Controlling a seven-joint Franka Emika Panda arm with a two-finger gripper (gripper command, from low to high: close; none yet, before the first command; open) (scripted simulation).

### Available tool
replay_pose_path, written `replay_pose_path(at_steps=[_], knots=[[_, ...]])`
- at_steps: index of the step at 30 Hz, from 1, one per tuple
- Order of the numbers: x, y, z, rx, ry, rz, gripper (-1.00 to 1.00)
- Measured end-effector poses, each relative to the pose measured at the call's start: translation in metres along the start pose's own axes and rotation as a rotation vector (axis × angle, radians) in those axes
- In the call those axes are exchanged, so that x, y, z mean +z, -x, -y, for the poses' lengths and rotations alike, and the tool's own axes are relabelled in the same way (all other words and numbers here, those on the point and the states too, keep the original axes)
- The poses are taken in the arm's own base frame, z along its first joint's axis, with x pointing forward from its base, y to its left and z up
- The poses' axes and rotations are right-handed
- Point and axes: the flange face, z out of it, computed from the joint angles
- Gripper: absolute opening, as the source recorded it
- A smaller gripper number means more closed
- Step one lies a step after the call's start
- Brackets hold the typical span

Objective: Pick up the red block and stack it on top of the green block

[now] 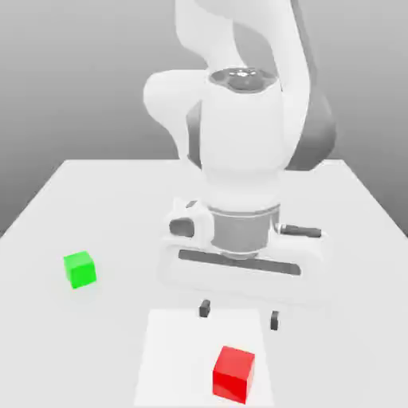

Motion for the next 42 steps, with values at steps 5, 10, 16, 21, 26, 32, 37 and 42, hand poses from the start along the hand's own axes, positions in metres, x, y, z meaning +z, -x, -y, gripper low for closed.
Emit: replay_pose_path(at_steps=[5,10,16,21,26,32,37,42], knots=[[0.067,0.002,-0.005,0.009,0.022,0.006,0.00],[0.074,0.003,-0.005,0.010,0.021,0.005,-1.00],[0.043,0.002,-0.004,0.010,0.022,0.004,-1.00],[-0.001,-0.055,-0.051,0.155,0.031,-0.024,-1.00],[-0.023,-0.149,-0.178,0.499,0.046,-0.051,-1.00],[-0.034,-0.166,-0.301,0.791,0.044,-0.039,-1.00],[-0.026,-0.154,-0.376,0.999,0.021,-0.006,-1.00],[0.007,-0.154,-0.380,1.013,0.014,0.002,-1.00]])
